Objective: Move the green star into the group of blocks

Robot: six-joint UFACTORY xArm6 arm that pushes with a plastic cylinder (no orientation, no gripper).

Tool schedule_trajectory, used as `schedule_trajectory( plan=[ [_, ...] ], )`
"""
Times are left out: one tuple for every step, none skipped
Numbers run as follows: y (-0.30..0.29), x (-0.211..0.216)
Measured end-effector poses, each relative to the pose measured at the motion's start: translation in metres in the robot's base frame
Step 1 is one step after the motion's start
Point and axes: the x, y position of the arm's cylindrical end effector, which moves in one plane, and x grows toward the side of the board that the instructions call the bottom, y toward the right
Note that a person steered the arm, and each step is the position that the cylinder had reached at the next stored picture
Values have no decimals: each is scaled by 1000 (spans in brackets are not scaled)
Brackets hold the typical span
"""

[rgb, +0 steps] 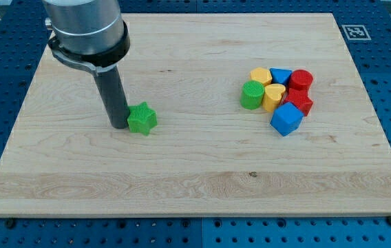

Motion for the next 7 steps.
schedule_trajectory(
  plan=[
    [4, 13],
    [10, 17],
    [12, 17],
    [15, 17],
    [18, 11],
    [18, -2],
    [26, -8]
  ],
)
